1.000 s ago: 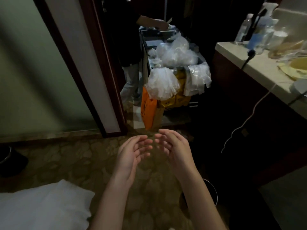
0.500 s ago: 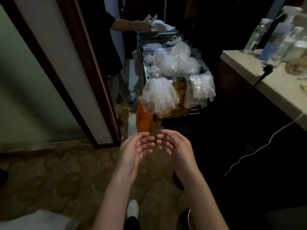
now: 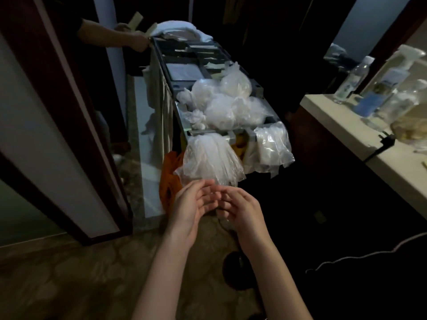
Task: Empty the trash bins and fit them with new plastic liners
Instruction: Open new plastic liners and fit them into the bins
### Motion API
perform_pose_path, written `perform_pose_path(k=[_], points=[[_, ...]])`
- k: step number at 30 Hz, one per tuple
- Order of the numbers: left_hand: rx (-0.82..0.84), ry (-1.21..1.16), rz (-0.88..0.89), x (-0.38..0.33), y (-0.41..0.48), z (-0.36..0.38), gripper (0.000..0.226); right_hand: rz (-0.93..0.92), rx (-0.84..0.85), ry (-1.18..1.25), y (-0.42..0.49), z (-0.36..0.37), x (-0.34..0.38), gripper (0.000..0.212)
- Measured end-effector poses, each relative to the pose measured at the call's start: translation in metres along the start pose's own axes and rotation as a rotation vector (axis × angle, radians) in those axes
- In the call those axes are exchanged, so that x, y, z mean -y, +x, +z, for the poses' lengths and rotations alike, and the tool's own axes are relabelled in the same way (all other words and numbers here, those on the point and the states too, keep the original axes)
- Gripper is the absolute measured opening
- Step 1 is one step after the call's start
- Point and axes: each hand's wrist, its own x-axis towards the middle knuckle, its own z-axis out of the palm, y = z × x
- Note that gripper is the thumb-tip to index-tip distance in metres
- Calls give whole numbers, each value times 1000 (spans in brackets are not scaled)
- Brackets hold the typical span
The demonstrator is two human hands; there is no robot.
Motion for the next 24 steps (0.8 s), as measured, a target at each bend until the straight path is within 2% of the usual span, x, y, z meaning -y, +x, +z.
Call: perform_pose_path(k=[6, 10, 18, 24], points=[[46, 27, -84, -13, 52, -20, 26, 30, -82, -71, 46, 25, -6, 22], [18, 23, -130, -12, 79, -34, 26, 69, -149, -56, 72, 31, -22, 16], [-56, 60, -175, -9, 100, -49, 26, 261, -242, 112, 121, 19, -45, 57], [-116, 117, -174, -6, 131, -43, 26, 319, -274, 231, 175, 14, -63, 65]])
